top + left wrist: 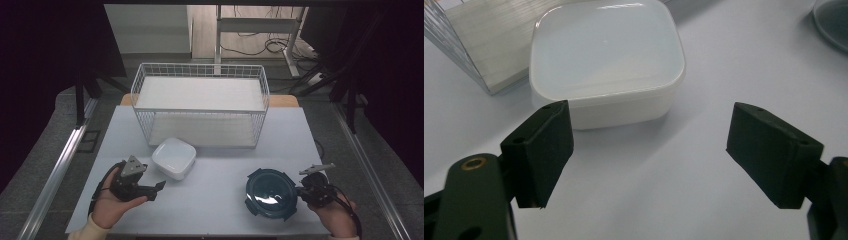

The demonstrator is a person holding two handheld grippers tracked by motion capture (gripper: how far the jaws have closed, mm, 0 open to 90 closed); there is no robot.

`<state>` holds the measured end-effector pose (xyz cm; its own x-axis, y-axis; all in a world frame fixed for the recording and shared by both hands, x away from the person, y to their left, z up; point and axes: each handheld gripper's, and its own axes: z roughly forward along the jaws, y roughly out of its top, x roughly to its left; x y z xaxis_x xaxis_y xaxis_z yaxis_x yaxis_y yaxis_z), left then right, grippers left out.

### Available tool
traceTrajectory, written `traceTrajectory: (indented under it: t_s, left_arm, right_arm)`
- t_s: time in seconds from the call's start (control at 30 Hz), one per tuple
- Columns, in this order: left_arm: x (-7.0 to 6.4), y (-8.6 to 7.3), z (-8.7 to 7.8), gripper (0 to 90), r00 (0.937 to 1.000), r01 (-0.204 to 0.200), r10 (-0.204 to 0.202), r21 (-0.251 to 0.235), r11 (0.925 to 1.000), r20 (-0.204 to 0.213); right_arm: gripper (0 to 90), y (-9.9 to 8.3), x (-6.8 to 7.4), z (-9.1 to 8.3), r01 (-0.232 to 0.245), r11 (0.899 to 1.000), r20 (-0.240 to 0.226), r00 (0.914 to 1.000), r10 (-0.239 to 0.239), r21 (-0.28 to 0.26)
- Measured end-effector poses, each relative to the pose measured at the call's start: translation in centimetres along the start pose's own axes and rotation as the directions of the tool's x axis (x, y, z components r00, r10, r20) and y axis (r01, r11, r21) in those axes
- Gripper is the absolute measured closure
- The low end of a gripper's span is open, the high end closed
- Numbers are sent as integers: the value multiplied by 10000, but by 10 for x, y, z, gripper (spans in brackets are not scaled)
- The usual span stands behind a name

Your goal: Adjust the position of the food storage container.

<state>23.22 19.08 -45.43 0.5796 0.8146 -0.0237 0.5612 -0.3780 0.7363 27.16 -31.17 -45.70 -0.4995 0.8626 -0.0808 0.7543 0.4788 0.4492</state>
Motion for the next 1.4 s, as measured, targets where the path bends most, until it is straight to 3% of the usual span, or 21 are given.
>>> traceTrajectory:
  t_s: [0.2, 0.33, 0.4, 0.53, 0.73, 0.97, 1.4]
  left_arm:
    - [1, -1, -1, 186, 10000, 26, -26, -4, 10000, -47]
    - [1, -1, -1, 186, 10000, -3, 3, -28, 10000, -26]
    - [3, -1, -2, 186, 10000, 11, -11, -42, 10000, -26]
    - [5, -2, -3, 186, 10000, 52, -52, -53, 10000, -59]
    - [5, -3, -3, 186, 10000, 39, -40, -59, 10000, -58]
    - [5, -3, -2, 186, 10000, 27, -27, 0, 10000, -54]
    - [5, -3, 0, 186, 10000, 19, -19, 48, 10000, -38]
  right_arm:
    - [895, 3, 14, 2, 254, 9994, -272, 9993, -247, 237]
    - [895, -5, 26, 15, 477, 9965, -1157, 9925, -395, 687]
    - [895, -8, 32, 20, 663, 9944, -1286, 9902, -553, 828]
    - [895, -2, 42, 15, 808, 9956, -1061, 9915, -754, 476]
    - [895, 2, 56, 18, 1220, 9916, -1128, 9868, -1165, 437]
    - [895, 7, 69, 14, 1618, 9861, -763, 9844, -1586, 372]
    - [895, 24, 109, 25, 2956, 9552, -804, 9526, -2934, 165]
